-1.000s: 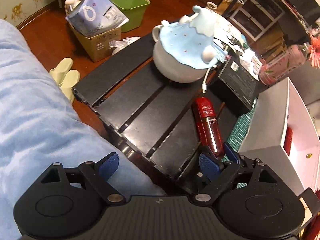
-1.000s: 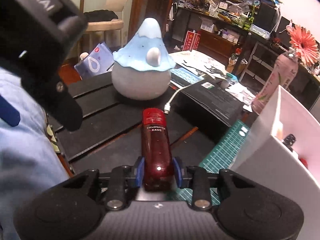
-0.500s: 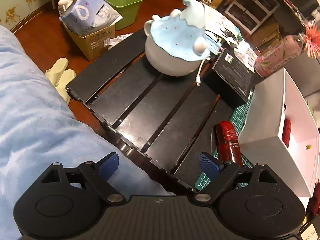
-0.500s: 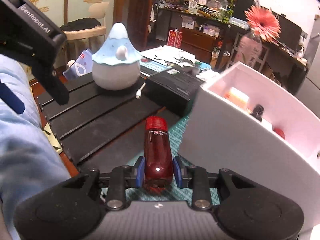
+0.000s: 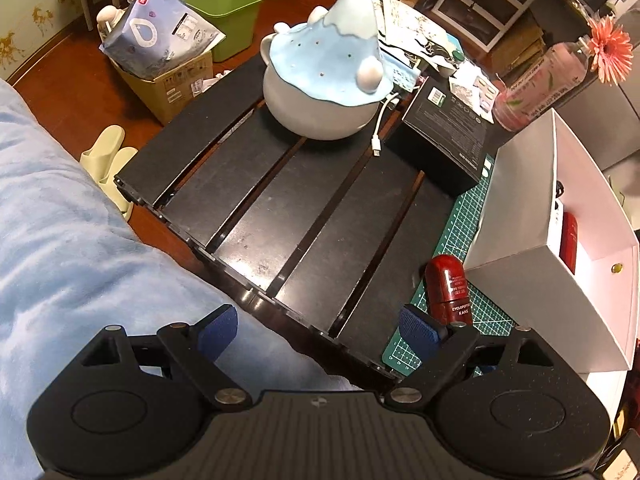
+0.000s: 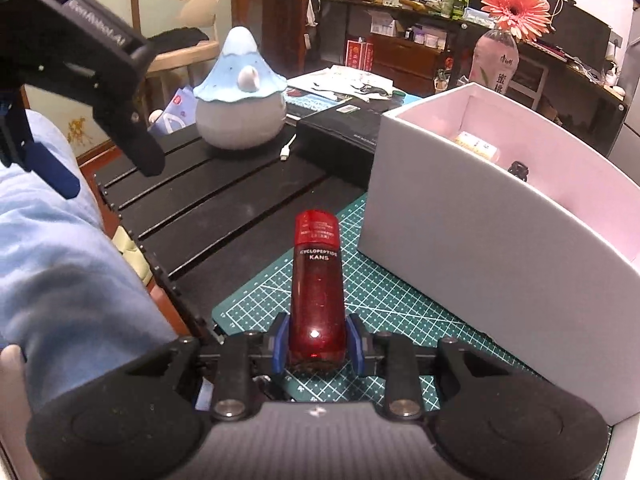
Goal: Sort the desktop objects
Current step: 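Lift the red bottle with the right gripper and carry it toward the white box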
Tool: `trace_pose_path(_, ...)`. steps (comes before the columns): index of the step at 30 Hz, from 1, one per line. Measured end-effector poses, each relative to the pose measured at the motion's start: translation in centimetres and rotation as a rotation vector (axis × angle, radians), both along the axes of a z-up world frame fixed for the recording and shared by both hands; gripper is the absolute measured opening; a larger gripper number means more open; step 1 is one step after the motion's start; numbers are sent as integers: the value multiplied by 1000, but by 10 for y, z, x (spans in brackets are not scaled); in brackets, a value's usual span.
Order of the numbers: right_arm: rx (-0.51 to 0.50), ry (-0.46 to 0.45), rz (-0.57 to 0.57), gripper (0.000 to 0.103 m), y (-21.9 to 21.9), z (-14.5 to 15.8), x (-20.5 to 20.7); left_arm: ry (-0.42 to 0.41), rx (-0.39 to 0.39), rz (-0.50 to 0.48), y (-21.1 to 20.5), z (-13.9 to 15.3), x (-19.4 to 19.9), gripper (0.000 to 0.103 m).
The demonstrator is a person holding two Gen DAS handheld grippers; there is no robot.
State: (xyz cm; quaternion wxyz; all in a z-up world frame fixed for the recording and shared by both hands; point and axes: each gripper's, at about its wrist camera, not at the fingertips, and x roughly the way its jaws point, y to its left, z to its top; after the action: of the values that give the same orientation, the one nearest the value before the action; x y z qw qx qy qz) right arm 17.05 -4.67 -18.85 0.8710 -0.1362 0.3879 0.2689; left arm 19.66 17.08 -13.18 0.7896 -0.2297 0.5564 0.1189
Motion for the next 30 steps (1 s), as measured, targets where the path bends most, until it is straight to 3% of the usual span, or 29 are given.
trace_pose_path(3,38,12,-19,31,-4,3,3,1,-5,-5,-1,-1,0,88)
trace_pose_path(6,55,9,-26,41,-3,6,6,1,-15,-10,-1,-1,0,88)
trace_pose_path(22,46,35,-50,40,21,-9,30,-10,-41,-43,-6,-1,0,88)
trace_pose_path(30,44,54,-68,40,20,-15,33,-35,-29,-128,-22,4,2,88)
